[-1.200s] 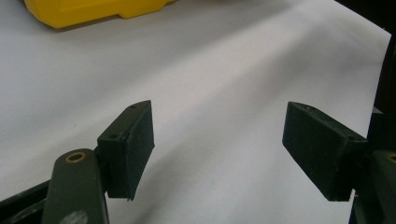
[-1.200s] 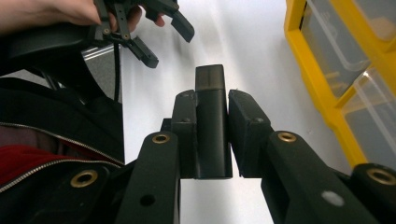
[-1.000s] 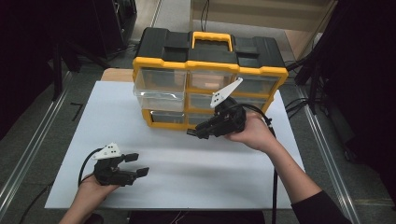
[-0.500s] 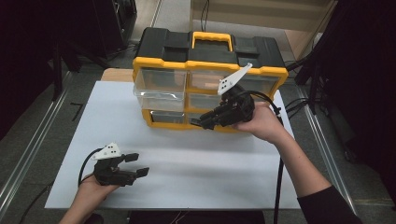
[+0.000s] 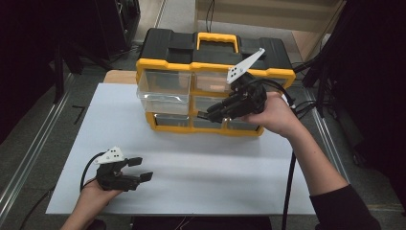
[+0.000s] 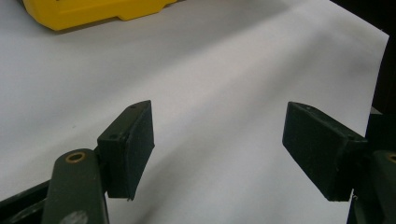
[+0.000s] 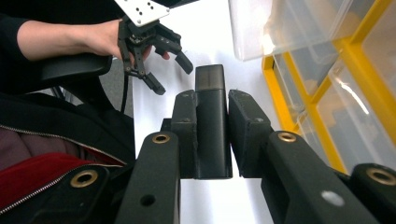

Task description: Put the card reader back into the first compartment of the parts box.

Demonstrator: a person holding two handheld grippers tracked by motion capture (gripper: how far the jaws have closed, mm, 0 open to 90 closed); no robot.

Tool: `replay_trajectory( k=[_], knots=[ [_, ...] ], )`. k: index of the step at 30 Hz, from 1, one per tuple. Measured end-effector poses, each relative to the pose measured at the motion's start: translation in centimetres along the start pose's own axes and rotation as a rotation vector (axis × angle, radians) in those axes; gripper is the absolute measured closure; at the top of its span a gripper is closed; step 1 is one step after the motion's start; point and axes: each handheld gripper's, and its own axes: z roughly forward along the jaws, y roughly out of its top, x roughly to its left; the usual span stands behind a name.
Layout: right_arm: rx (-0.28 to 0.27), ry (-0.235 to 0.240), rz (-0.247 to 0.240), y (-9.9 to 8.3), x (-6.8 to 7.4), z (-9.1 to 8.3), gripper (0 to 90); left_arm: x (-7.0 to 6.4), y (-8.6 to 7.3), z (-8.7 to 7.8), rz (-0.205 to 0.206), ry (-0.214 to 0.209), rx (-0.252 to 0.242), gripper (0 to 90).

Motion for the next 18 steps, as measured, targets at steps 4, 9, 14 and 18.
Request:
replay_trajectory(
  k=[4,9,14,18],
  knots=[
    [0.014,0.002,0.001,0.8,0.1,-0.6,71.2,0.0,0.0,0.0,0.002,-0.001,0.002,26.4],
    [0.013,0.000,-0.014,1.5,0.2,-1.0,71.2,0.0,0.0,0.0,0.002,0.000,0.001,26.4],
    [0.002,-0.003,-0.021,2.1,0.0,-1.5,71.2,0.0,0.0,0.0,0.001,0.000,-0.001,26.4],
    [-0.006,-0.006,-0.014,2.8,-0.1,-2.1,71.1,0.0,0.0,0.0,0.002,-0.001,0.001,26.4]
  ],
)
